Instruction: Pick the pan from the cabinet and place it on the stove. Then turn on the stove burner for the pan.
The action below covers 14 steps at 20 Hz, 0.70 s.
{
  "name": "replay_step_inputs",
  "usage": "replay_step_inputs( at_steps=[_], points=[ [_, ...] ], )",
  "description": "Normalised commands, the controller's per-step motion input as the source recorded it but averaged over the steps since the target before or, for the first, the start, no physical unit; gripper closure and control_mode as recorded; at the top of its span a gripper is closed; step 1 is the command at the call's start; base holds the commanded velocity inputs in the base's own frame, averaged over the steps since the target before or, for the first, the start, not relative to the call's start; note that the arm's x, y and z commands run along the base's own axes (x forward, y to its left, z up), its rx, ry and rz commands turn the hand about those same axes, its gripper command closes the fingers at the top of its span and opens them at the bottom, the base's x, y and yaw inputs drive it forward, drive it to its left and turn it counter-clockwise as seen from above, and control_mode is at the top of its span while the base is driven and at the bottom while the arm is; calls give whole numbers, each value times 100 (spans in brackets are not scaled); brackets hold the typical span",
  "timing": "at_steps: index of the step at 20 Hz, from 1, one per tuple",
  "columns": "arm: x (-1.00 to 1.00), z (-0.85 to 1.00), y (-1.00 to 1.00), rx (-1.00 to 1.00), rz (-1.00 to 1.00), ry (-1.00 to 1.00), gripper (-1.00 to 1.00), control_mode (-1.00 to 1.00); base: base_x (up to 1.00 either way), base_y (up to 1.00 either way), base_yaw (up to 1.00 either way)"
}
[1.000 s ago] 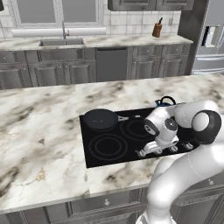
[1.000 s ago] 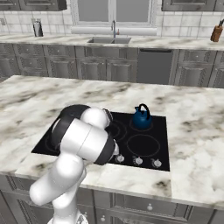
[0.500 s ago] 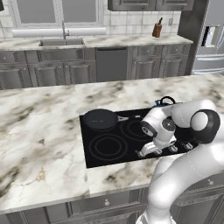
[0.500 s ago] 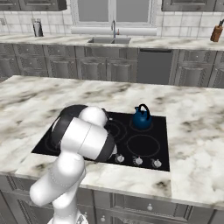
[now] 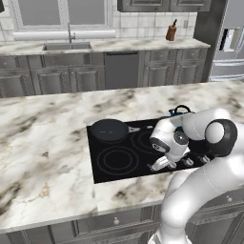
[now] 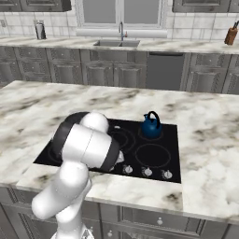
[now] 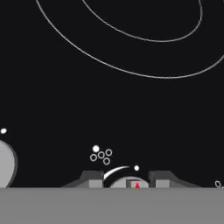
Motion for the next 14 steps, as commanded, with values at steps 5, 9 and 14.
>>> replay_step_inputs(
  at_steps=[5, 9, 14],
  points=[
    [-9, -53, 0, -13, 34, 10, 100, -100, 0, 0, 0],
    [-14, -44, 0, -9, 32, 10, 100, -100, 0, 0, 0],
    [-20, -44, 0, -10, 31, 10, 100, -100, 0, 0, 0]
  ],
)
